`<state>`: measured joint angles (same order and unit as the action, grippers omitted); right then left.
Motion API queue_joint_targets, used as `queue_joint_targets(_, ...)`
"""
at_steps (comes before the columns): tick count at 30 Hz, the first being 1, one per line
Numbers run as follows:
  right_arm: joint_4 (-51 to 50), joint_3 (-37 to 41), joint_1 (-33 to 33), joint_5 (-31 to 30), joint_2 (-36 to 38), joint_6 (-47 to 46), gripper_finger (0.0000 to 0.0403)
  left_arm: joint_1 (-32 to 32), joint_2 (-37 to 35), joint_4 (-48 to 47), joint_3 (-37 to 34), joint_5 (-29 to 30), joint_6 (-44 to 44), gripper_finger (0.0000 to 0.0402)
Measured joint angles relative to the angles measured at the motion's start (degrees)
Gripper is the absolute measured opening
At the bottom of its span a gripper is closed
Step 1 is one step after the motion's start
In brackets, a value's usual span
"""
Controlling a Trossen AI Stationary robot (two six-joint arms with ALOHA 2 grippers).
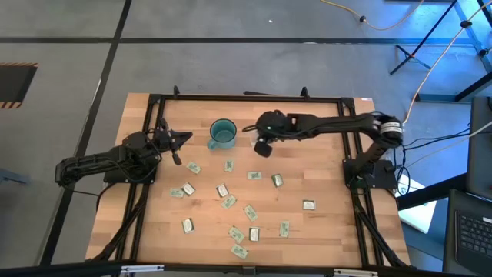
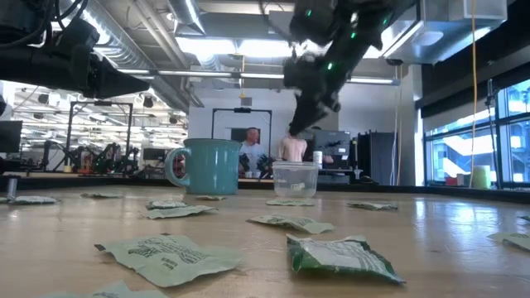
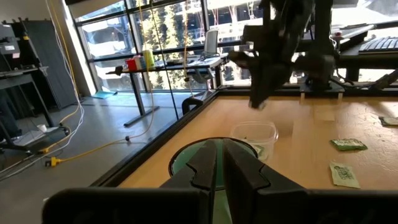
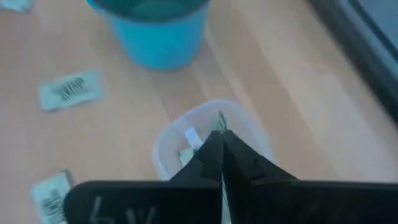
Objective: Pick and place items into bin
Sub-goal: Put the white stevia packet into the transparent bin, then put the green stevia packet into the transparent bin
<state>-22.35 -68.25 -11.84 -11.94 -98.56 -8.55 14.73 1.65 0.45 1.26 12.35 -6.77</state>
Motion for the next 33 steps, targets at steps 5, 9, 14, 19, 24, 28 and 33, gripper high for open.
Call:
queue_joint_targets(5, 0.4, 0.0, -0.7, 0.0, -4.9, -0.1, 0.0000, 0.0, 0.0, 0.0, 0.0, 0.0, 0.0, 0.0020)
queue_joint_targets(9, 0.6, 0.0, -0.7, 0.0, -7.1, 0.0, 0.0000, 0.0, 0.0, 0.0, 0.0, 0.0, 0.0, 0.0020)
queue_joint_targets(14, 2.0, 0.0, -0.7, 0.0, -8.1, 0.0, 0.0006, 0.0, 0.0, 0.0, 0.0, 0.0, 0.0, 0.0020)
queue_joint_targets(19, 2.3, 0.0, -0.7, 0.0, -8.1, 0.1, 0.0021, 0.0, 0.0, 0.0, 0.0, 0.0, 0.0, 0.0020)
queue_joint_targets(24, 2.3, 0.0, -0.7, 0.0, -8.1, -0.1, 0.0037, 0.0, 0.0, 0.0, 0.0, 0.0, 0.0, 0.0020)
queue_joint_targets(28, 2.4, 0.0, -0.7, 0.0, -7.8, 0.0, 0.0065, 0.0, 0.0, 0.0, 0.0, 0.0, 0.0, 0.0020)
queue_joint_targets(33, 2.3, -0.1, -0.7, 0.0, -7.1, -0.4, 0.0099, 0.0, 0.0, 0.0, 0.0, 0.0, 0.0, 0.0020)
